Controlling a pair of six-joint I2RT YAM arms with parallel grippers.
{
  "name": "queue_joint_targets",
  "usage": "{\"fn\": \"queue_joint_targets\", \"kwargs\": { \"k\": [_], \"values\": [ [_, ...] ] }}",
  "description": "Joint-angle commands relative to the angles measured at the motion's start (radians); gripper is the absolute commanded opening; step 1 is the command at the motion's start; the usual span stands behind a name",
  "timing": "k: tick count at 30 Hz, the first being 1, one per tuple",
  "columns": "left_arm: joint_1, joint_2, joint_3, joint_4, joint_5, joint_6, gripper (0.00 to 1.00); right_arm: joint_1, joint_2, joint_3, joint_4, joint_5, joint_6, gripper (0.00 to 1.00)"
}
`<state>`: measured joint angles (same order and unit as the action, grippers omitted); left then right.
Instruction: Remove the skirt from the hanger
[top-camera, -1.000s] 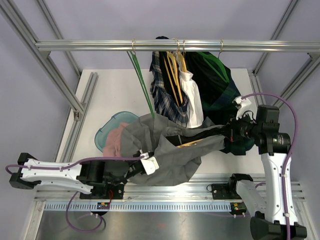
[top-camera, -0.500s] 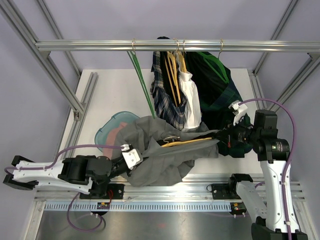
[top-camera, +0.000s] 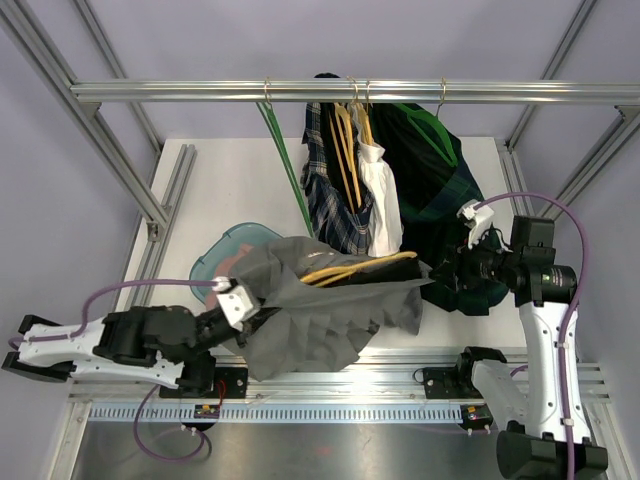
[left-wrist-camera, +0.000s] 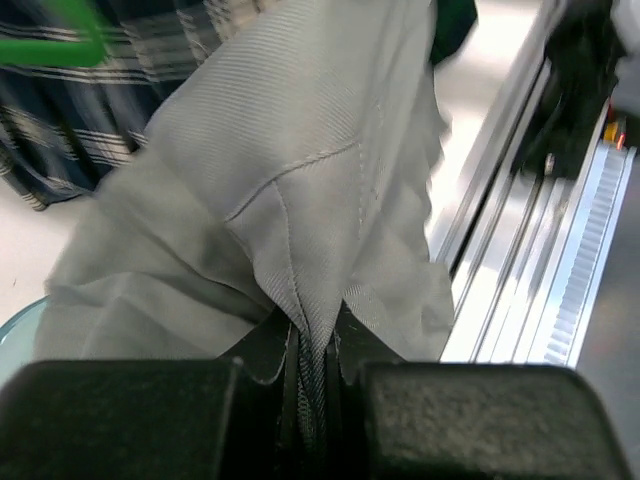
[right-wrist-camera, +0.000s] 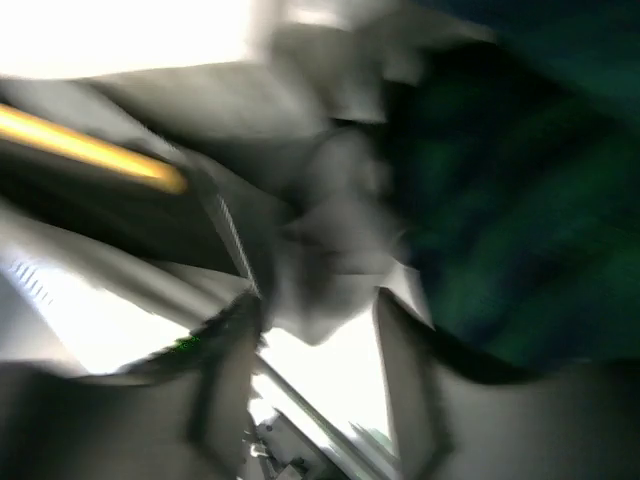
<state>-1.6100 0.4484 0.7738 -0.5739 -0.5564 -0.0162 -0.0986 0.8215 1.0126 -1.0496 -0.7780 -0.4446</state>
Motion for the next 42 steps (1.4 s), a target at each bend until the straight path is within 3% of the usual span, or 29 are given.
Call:
{"fn": "queue_joint_targets", "kwargs": {
  "k": [1, 4, 8, 12, 18, 26, 34, 42],
  "values": [
    [0.010, -0.131, 0.090, 0.183, -0.174, -0.034, 0.00, -0.061, 0.025, -0.020, 0.076, 0.319, -0.114, 0.64],
    [0.010, -0.096, 0.094, 0.180, -0.172, -0.041, 0.00, -0.061, 0.018, -0.017, 0.066, 0.247, -0.117, 0.77],
    [0.010, -0.028, 0.110, 0.169, -0.137, -0.050, 0.00, -0.061, -0.008, -0.003, 0.031, 0.159, -0.143, 0.79],
    [0.010, 0.025, 0.113, 0.195, -0.100, -0.045, 0.00, -0.061, -0.071, 0.030, -0.080, -0.004, -0.270, 0.82],
    [0.012, 0.097, 0.091, 0.223, -0.059, 0.037, 0.00, -0.061, -0.189, 0.081, -0.349, -0.239, -0.743, 0.88],
    [0.018, 0.197, 0.125, 0.193, 0.039, 0.136, 0.00, -0.061, -0.113, 0.168, -0.590, -0.348, -1.009, 0.89],
    [0.035, 0.337, 0.166, 0.220, 0.179, 0.197, 0.00, -0.050, -0.090, 0.182, -0.592, -0.455, -1.042, 0.94],
    [0.133, 0.444, 0.202, 0.331, 0.303, 0.240, 0.00, 0.042, -0.076, 0.100, -0.592, -0.463, -1.063, 0.94]
  ]
}}
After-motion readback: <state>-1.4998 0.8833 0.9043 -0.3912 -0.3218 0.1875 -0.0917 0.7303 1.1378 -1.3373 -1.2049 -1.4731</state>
